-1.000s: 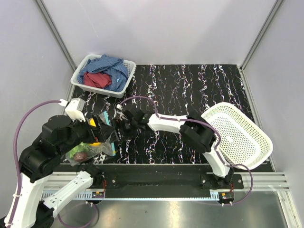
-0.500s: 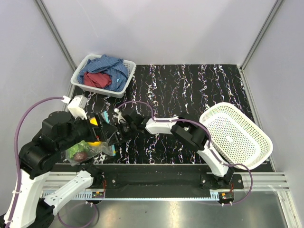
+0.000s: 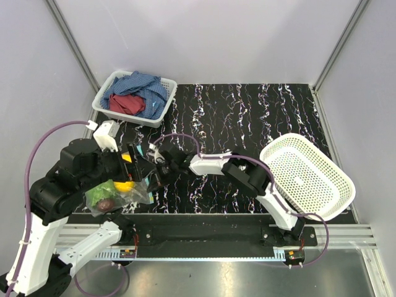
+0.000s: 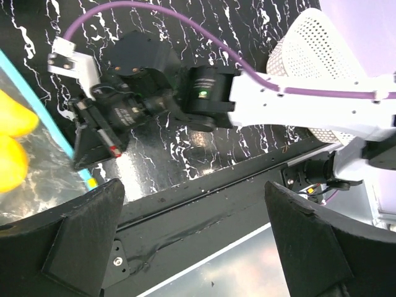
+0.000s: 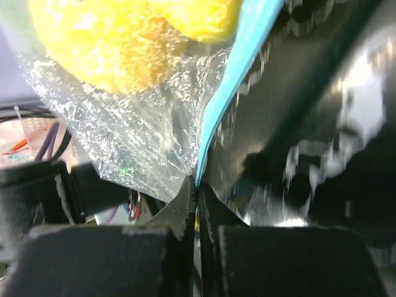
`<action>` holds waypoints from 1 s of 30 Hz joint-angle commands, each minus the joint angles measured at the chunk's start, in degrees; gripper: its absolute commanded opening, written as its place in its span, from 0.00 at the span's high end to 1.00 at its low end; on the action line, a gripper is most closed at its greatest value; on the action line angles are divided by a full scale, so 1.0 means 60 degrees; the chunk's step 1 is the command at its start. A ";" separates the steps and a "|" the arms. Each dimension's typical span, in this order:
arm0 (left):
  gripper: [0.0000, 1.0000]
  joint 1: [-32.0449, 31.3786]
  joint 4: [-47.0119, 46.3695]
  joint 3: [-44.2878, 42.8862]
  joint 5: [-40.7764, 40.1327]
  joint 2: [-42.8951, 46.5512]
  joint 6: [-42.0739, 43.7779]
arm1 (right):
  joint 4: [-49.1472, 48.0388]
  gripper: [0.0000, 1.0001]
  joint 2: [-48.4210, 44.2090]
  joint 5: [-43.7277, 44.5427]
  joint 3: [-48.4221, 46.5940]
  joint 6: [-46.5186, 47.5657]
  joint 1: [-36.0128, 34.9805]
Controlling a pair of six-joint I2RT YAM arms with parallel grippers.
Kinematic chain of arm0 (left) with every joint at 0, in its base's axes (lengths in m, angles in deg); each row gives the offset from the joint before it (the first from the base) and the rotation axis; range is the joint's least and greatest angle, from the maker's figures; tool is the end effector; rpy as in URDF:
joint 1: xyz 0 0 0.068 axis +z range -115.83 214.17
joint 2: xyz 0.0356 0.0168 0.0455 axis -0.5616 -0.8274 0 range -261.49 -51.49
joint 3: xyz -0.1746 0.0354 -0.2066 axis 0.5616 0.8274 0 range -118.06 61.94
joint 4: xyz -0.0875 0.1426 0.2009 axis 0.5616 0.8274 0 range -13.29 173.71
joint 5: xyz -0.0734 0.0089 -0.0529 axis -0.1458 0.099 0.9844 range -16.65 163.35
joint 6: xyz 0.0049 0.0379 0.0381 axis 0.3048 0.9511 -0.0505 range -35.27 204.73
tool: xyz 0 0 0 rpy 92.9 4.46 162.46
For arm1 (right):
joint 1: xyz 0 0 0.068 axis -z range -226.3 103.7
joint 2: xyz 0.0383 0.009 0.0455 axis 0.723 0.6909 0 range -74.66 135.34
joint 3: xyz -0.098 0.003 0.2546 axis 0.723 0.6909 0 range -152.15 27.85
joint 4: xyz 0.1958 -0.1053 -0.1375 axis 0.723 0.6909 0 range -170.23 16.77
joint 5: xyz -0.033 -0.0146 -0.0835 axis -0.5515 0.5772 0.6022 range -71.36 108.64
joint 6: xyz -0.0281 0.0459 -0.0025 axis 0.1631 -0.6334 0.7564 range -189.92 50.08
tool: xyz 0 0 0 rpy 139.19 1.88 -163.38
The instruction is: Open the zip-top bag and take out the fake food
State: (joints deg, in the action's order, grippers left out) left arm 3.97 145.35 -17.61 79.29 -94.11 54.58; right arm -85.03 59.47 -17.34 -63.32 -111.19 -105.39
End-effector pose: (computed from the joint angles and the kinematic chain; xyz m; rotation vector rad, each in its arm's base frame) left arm 0.0661 -0.0426 0.4298 0.0647 2.2087 -0.7181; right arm 0.2414 0.4438 0.1166 -0.8082 2.5056 1.5116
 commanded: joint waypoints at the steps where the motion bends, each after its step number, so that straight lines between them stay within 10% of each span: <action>1: 0.02 0.0037 -0.0350 -0.0467 -0.0139 -0.0237 0.0425 | 0.0741 1.00 -0.1976 0.0168 0.0561 0.0667 0.0209; 15: 0.02 0.0037 -0.1537 -0.0483 -0.0343 -0.1160 0.0324 | 0.5705 1.00 -0.3794 -0.0316 -0.0974 0.3860 0.1557; 22: 0.08 0.0503 -0.0265 -0.0409 -0.2102 -0.1745 -0.2194 | 0.6263 1.00 -0.4116 -0.0316 -0.1751 0.4286 0.1572; 30: 0.16 0.3360 -0.1023 0.0222 0.1571 -0.2931 -0.2460 | 0.6410 1.00 -0.4498 -0.0564 -0.2162 0.4901 0.1572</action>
State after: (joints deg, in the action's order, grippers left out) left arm 17.77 143.87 -17.21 76.01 -108.16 41.55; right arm -47.06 36.72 -18.61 -72.59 -85.69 -95.80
